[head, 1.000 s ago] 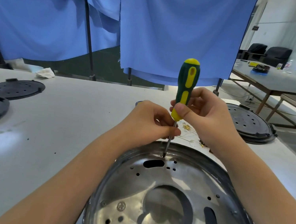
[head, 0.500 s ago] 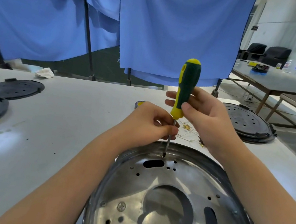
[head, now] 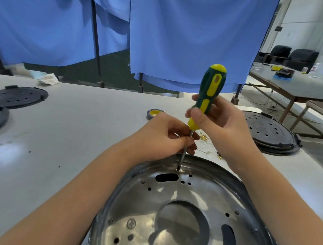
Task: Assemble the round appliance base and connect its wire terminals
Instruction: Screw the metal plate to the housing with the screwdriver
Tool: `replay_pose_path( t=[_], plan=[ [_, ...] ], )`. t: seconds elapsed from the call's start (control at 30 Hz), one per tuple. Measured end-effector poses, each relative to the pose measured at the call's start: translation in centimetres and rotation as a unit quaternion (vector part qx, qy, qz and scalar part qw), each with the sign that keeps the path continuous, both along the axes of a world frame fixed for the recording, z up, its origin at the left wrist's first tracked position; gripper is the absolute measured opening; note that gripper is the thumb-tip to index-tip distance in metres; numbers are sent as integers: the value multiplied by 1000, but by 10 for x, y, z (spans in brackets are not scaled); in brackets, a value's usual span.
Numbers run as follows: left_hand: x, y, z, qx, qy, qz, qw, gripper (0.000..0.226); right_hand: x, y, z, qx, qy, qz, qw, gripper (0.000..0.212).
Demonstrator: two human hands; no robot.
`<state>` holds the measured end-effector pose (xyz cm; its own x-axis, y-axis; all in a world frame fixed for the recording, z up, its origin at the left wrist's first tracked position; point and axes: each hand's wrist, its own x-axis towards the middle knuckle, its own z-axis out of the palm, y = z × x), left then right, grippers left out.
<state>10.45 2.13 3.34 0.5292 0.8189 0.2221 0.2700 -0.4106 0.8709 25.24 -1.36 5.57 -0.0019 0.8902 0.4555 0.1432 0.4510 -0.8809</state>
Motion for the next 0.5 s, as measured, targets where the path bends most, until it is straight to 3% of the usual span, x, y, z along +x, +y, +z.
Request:
replay_pose_path(
  t=[0.13,0.27,0.5],
  plan=[
    [-1,1,1,-5,3,0,1000,24,1,0,0,-27,7,64,998,28],
    [-1,0,1,-1,1,-2,1000,24,6,0,3,-1,3,20,1000,24],
    [2,-2,0,-6,-11,-5,1000,20,4,0,3,30,-20,-48,998,35]
  ],
)
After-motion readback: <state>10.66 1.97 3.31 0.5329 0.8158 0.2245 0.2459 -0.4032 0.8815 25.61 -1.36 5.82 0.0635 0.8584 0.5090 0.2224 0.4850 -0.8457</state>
